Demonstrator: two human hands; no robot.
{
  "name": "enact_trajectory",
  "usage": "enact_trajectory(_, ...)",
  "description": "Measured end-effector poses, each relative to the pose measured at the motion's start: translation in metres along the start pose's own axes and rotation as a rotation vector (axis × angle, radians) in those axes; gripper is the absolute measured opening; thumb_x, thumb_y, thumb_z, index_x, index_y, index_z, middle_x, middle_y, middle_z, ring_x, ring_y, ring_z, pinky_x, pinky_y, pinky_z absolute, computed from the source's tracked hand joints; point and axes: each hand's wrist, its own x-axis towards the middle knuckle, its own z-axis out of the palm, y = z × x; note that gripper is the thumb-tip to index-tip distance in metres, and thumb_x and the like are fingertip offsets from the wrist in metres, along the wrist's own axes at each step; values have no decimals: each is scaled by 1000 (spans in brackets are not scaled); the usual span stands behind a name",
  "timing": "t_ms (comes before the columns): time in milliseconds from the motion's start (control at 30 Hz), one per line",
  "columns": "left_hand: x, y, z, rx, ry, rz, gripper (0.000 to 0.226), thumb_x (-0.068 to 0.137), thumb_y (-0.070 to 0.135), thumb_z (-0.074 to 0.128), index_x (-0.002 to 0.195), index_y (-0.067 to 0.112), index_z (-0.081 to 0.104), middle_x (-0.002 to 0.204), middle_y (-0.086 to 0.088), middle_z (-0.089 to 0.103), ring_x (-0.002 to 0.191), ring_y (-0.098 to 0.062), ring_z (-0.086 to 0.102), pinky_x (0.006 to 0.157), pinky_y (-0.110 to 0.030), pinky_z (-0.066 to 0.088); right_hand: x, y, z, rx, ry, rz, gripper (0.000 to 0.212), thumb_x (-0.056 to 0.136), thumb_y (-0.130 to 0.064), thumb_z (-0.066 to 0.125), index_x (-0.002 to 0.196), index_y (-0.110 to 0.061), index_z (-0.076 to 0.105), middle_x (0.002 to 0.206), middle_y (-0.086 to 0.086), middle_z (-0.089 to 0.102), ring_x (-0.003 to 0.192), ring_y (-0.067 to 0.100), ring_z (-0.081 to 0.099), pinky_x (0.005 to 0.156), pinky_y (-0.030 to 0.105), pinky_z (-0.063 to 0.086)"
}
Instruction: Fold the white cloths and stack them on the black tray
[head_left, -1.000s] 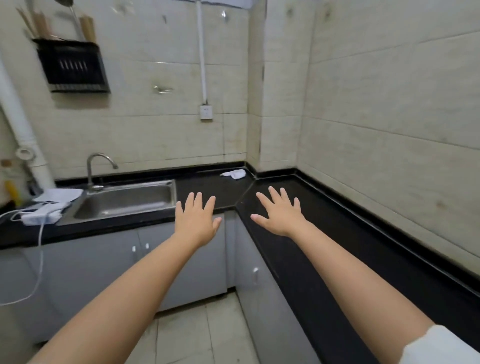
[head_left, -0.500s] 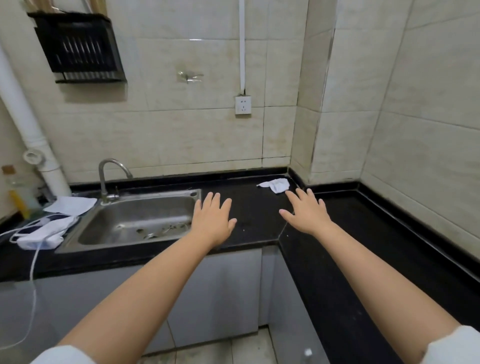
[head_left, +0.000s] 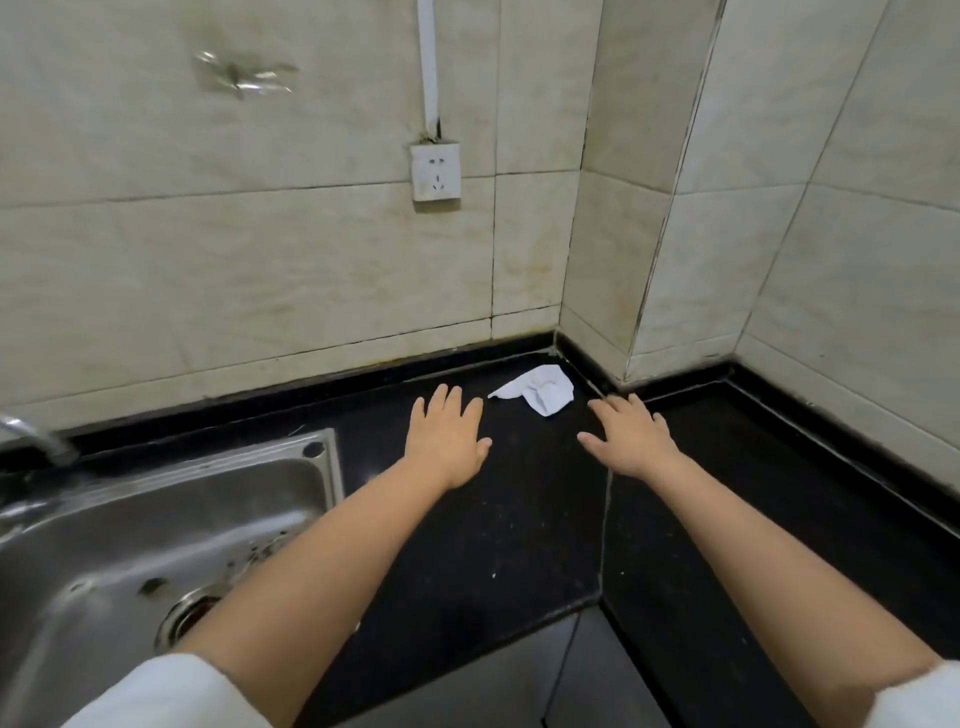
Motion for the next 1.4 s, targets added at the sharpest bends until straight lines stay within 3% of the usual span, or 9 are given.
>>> enact_trajectory(367, 152, -14, 72, -90, -213, -17, 57, 98, 36, 36, 147, 16, 15, 157, -10, 8, 146, -27, 0, 118, -46, 7, 189, 19, 73, 166, -196, 125, 50, 91, -40, 46, 131, -10, 41, 133, 15, 48, 123, 34, 45, 101, 47, 40)
enact_trajectory(600, 225, -12, 130, -133, -327, -43, 57, 98, 35, 37, 147, 15, 16, 156, -8, 12, 146, -25, 3, 120, -43, 9, 286, 16, 137, 196, -137, 165, 43, 90, -40, 50, 121, -11, 51, 123, 11, 55, 116, 30, 49, 92, 39, 41)
enact_trajectory(700, 228, -17, 153, -155, -387, -54, 56, 98, 35, 37, 147, 17, 16, 156, -6, 13, 146, -24, 4, 120, -42, 10, 301, 19, 154, 218, -109, 202, 25, 91, -25, 48, 105, -9, 61, 112, 11, 59, 108, 31, 54, 85, 37, 43)
enact_trajectory(800, 234, -20, 163, -169, -407, -62, 56, 98, 35, 38, 147, 17, 17, 156, -6, 13, 146, -23, 4, 120, -41, 10, 306, 29, 160, 344, -33, 221, 28, 86, -8, 46, 58, -11, 47, 67, 6, 49, 77, 31, 56, 59, 31, 36)
enact_trajectory(900, 242, -13, 164, -196, -390, -53, 56, 98, 34, 38, 147, 17, 17, 157, -6, 13, 146, -23, 6, 120, -39, 11, 293, 42, 148, 587, 31, 226, 43, 86, -8, 51, 50, -13, 28, 51, 3, 33, 51, 18, 36, 48, 30, 23)
enact_trajectory(1067, 242, 24, 160, -230, -337, 57, 57, 97, 32, 40, 147, 16, 17, 156, -7, 15, 146, -22, 9, 120, -38, 14, 225, 89, 109, 855, 5, 261, 13, 86, -10, 58, 76, -7, 64, 66, 9, 62, 70, 24, 57, 67, 30, 40)
enact_trajectory(1167, 225, 59, 156, -238, -283, 224, 56, 96, 30, 42, 145, 15, 21, 154, -6, 20, 144, -22, 15, 118, -36, 18, 154, 119, 86, 979, 51, 358, 27, 86, -3, 57, 65, -19, 60, 56, 1, 59, 55, 12, 58, 61, 26, 45)
enact_trajectory(1233, 207, 86, 154, -236, -287, 350, 56, 96, 29, 42, 145, 15, 21, 154, -7, 20, 144, -23, 14, 117, -37, 18, 100, 134, 75, 1048, 36, 444, 25, 87, -2, 55, 67, -15, 61, 58, 3, 60, 48, 3, 56, 55, 17, 46)
enact_trajectory(1400, 143, 153, 162, -183, -286, 713, 50, 93, 29, 46, 139, 15, 34, 148, -6, 31, 138, -23, 27, 113, -36, 27, -35, 168, 67, 1052, 31, 707, 20, 87, -1, 55, 69, -7, 60, 61, 7, 60, 45, 4, 55, 49, 15, 45)
